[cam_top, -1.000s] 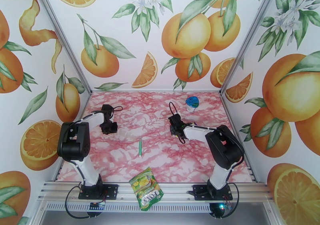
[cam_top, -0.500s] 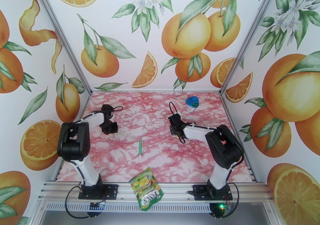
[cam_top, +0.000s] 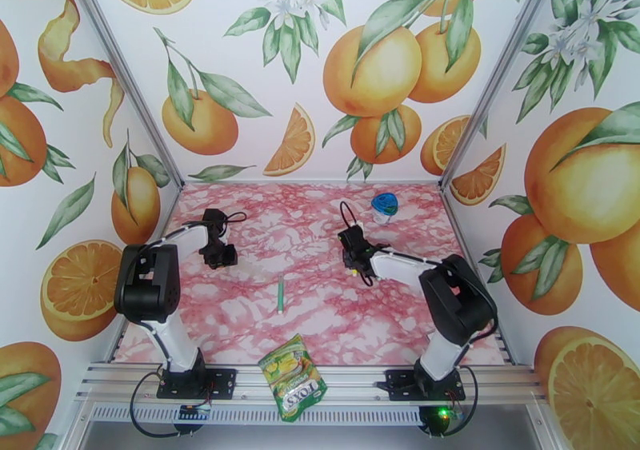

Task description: Open the pen caps

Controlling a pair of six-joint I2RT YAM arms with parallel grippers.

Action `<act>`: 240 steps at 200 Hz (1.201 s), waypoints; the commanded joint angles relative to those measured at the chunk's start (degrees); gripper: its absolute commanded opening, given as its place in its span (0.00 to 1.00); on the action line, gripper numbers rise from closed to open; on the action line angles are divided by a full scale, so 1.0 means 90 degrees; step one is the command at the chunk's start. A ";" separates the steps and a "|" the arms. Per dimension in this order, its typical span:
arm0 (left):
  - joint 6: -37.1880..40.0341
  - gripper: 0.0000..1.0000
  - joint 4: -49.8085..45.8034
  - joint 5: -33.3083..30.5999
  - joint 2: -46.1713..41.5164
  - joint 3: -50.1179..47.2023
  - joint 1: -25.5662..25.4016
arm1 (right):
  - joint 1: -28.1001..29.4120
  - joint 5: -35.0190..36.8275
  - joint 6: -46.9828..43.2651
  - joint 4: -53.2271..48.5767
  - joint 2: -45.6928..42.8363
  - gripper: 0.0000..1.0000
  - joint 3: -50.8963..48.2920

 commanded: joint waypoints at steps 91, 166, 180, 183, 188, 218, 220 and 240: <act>-0.0097 0.36 -0.0147 0.0050 -0.1261 0.0202 -0.0002 | 0.1450 -0.1319 0.0236 -0.0337 0.0074 0.48 0.0960; -0.0184 0.59 0.0780 0.1004 -0.2062 -0.0268 -0.0002 | 0.2149 -0.1701 0.0372 -0.0434 0.0399 0.55 0.1334; -0.0235 0.60 0.0935 0.1119 -0.2159 -0.0373 -0.0004 | 0.2225 -0.1871 0.0352 -0.0457 0.0495 0.55 0.1432; -0.0250 0.61 0.0986 0.1141 -0.2184 -0.0399 -0.0002 | 0.2241 -0.1899 0.0352 -0.0473 0.0514 0.55 0.1460; -0.0280 0.62 0.1062 0.1189 -0.2224 -0.0453 -0.0003 | 0.2263 -0.1951 0.0343 -0.0495 0.0563 0.55 0.1497; -0.0403 0.63 0.1316 0.1482 -0.2329 -0.0612 -0.0004 | 0.2448 -0.2144 0.0223 -0.0775 0.0875 0.56 0.1885; -0.0404 0.63 0.1333 0.1491 -0.2344 -0.0619 -0.0002 | 0.2457 -0.2157 0.0217 -0.0802 0.0902 0.56 0.1908; -0.0442 0.63 0.1453 0.1478 -0.2402 -0.0671 -0.0002 | 0.2581 -0.2244 0.0196 -0.0885 0.1069 0.56 0.2078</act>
